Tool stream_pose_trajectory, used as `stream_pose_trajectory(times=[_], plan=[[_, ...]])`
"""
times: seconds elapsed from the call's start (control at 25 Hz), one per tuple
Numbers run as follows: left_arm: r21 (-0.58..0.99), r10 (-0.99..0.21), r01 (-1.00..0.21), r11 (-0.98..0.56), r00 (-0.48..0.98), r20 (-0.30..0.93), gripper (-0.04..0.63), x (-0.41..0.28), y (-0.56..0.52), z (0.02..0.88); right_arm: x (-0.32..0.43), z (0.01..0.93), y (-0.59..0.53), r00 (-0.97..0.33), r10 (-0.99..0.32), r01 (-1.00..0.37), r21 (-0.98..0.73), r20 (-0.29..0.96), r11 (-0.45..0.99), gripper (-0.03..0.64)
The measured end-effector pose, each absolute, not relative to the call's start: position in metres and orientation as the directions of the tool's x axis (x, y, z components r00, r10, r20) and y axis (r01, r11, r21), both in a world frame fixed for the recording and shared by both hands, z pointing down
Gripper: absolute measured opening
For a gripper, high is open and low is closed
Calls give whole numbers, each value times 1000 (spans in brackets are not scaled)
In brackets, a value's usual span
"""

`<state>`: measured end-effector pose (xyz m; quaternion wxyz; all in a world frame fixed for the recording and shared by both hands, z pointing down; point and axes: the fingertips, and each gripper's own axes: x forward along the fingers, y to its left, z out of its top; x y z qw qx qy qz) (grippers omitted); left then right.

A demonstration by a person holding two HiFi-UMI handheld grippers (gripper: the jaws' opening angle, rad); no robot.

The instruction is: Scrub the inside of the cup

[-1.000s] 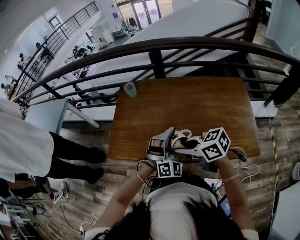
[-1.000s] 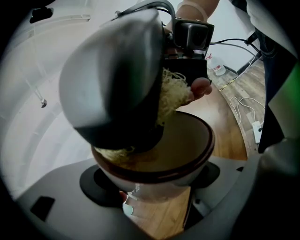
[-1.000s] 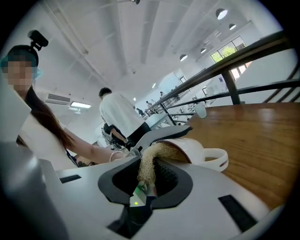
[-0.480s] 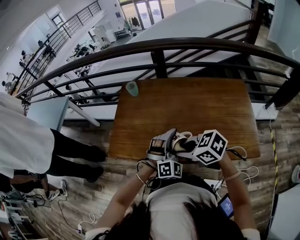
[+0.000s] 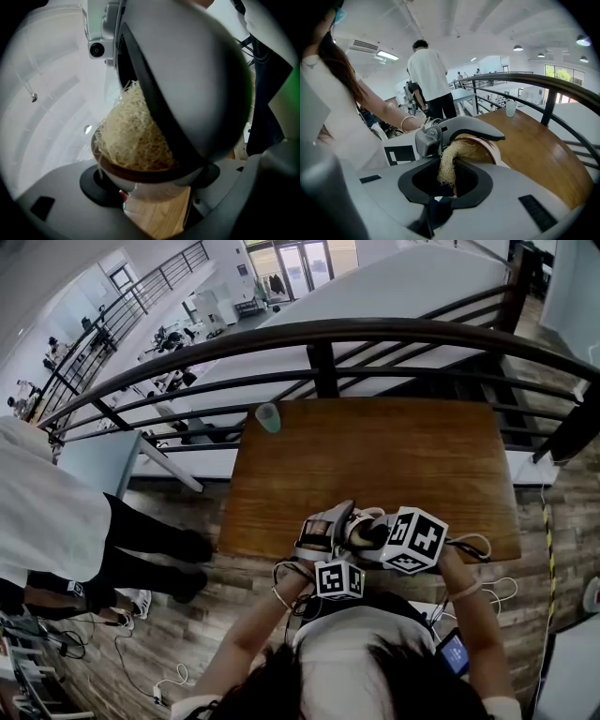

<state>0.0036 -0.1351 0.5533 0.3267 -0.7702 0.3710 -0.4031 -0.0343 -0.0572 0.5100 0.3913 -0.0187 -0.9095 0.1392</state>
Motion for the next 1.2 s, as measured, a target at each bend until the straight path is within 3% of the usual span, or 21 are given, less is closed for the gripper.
stream_pose_trajectory(times=[0.72,1.2], plan=[[-785,-822,-308,-537,399,407,403,14,-142,556,-18,514,-64,-674,73,-105,-193,735,976,75],[-744,-831,-389,-544,372,413,403,12,-154,558,-13,512,-77,-706,-13,-178,-159,708,971,75]])
